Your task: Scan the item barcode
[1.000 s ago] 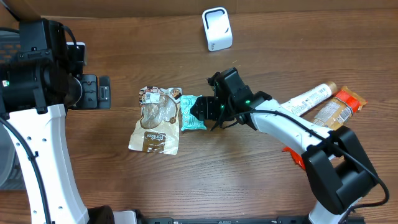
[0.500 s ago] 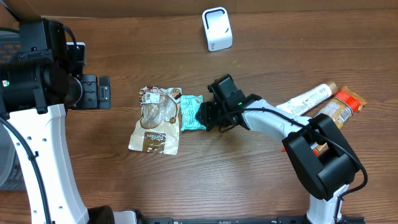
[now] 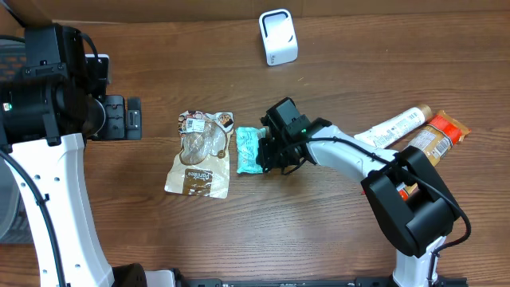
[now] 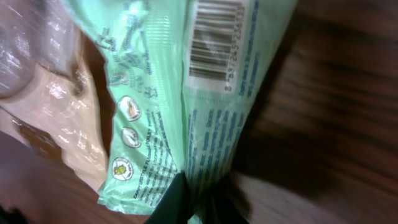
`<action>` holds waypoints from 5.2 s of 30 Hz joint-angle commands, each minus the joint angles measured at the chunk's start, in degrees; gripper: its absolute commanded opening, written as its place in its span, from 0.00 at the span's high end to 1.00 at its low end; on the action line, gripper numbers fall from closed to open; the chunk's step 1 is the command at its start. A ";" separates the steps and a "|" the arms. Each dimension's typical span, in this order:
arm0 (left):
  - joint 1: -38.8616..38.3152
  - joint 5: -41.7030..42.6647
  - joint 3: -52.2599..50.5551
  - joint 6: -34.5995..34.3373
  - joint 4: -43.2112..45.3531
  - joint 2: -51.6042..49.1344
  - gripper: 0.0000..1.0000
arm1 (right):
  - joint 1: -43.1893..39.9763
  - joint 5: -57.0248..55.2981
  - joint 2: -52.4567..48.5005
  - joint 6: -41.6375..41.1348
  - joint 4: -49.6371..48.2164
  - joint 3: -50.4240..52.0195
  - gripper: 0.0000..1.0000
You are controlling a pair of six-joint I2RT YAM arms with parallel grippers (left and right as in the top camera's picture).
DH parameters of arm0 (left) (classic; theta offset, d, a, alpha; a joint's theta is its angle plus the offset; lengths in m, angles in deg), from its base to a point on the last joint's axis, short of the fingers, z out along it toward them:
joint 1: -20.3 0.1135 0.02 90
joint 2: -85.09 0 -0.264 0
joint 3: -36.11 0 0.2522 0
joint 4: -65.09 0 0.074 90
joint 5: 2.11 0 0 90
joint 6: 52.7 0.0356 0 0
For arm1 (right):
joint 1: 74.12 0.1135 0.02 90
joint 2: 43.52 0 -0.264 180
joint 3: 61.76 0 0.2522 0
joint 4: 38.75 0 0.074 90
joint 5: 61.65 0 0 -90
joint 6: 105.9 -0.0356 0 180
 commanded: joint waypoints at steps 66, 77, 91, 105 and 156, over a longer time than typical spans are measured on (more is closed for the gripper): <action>0.24 0.24 0.22 1.09 0.09 -0.26 0.01 | -15.96 9.09 9.51 10.71 23.52 -12.90 0.50; 0.24 0.24 0.22 1.09 0.09 -0.26 0.01 | -22.58 11.58 6.12 4.52 17.20 -6.16 0.31; 0.24 0.24 0.22 1.09 0.11 -0.26 0.00 | -19.10 11.89 3.39 -5.07 -10.19 10.14 0.28; 0.24 0.24 0.22 1.09 0.09 -0.26 0.00 | -16.41 7.78 -2.99 -7.87 -25.40 15.43 0.51; 0.24 0.24 0.22 1.09 0.11 -0.26 0.00 | -16.72 15.19 -3.89 9.79 -10.40 8.94 0.67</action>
